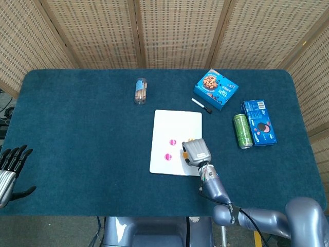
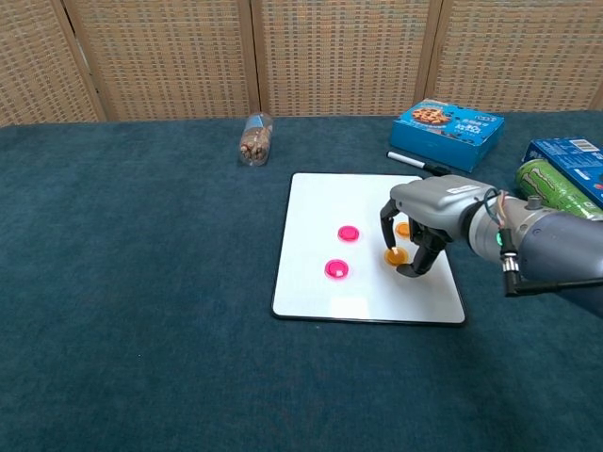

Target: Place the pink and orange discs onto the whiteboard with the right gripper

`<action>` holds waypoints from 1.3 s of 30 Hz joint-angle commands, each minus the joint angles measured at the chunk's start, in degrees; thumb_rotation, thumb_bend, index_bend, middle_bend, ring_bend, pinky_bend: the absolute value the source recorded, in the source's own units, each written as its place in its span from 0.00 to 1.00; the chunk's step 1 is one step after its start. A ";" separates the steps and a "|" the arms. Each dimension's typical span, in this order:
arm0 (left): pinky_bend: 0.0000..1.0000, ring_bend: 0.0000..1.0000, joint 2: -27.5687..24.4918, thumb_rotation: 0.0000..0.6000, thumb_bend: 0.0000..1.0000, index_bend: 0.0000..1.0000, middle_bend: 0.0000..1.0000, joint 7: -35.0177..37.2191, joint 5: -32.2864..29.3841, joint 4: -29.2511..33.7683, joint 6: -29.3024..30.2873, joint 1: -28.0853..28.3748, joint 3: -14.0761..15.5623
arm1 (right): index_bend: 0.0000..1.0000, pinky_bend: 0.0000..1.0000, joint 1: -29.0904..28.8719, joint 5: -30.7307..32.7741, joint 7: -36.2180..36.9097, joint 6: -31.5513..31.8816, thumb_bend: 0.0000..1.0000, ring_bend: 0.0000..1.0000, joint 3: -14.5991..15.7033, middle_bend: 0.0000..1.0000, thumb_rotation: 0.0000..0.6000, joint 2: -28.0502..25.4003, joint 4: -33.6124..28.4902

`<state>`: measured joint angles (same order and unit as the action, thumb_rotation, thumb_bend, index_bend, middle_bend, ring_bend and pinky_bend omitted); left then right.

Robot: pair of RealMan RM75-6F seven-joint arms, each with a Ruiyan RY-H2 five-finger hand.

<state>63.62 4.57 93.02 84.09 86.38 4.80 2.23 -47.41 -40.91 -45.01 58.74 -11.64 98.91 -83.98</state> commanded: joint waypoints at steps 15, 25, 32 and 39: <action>0.00 0.00 -0.12 1.00 0.00 0.00 0.00 0.35 -0.19 -0.06 -0.14 0.06 -0.08 | 0.53 1.00 -0.79 0.66 0.61 0.36 0.37 0.95 0.95 0.97 1.00 1.07 1.37; 0.00 0.00 -0.21 1.00 0.00 0.00 0.00 0.53 -0.27 0.04 -0.07 0.04 -0.15 | 0.46 1.00 -0.95 0.94 0.19 0.95 0.36 0.95 1.41 0.97 1.00 0.98 1.33; 0.00 0.00 -0.28 1.00 0.00 0.00 0.00 0.61 -0.32 0.08 -0.12 0.04 -0.16 | 0.43 1.00 -0.98 1.17 -0.02 1.30 0.36 0.95 1.53 0.97 1.00 0.66 1.09; 0.00 0.00 -0.38 1.00 0.00 0.00 0.00 0.45 -0.44 0.31 -0.26 0.03 -0.15 | 0.33 1.00 -0.95 0.93 0.52 1.17 0.36 0.95 1.68 0.97 1.00 0.48 0.80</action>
<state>63.24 5.01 92.58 84.40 86.13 4.83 2.09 -48.36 -39.96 -44.51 59.90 -9.96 99.39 -83.18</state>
